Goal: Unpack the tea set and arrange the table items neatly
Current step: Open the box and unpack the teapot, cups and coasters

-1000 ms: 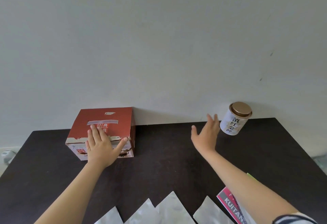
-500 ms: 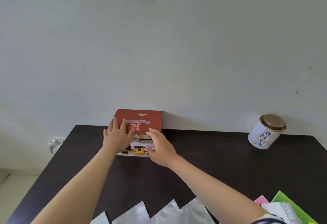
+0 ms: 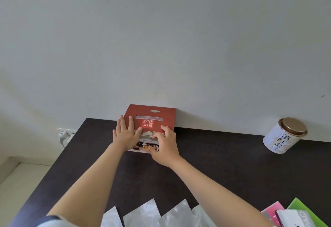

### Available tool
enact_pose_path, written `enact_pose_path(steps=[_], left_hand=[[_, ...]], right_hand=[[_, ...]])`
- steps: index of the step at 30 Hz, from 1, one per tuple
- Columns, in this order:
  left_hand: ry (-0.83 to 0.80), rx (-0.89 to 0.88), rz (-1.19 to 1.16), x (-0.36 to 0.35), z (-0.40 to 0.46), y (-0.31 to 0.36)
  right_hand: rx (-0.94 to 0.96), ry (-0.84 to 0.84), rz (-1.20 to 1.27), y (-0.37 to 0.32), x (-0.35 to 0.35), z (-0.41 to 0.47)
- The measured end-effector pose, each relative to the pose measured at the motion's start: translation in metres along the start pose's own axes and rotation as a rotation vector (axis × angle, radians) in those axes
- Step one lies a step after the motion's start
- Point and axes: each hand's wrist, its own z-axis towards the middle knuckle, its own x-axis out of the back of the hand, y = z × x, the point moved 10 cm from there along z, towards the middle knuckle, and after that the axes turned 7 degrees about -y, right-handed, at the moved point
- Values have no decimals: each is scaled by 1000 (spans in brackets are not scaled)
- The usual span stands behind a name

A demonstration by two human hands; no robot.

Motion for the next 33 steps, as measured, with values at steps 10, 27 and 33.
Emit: enact_pose_path(steps=[10,27,33], left_hand=[[-60,-38,52,-4,-3,0],[226,84,-560,3,-32,-16],[271,75,-686,4,-47,-26]], right_hand=[[48,-153,-78,3,-8,-1],[-282,3,579,54,-11,1],[-242,-2,568,51,-11,-15]])
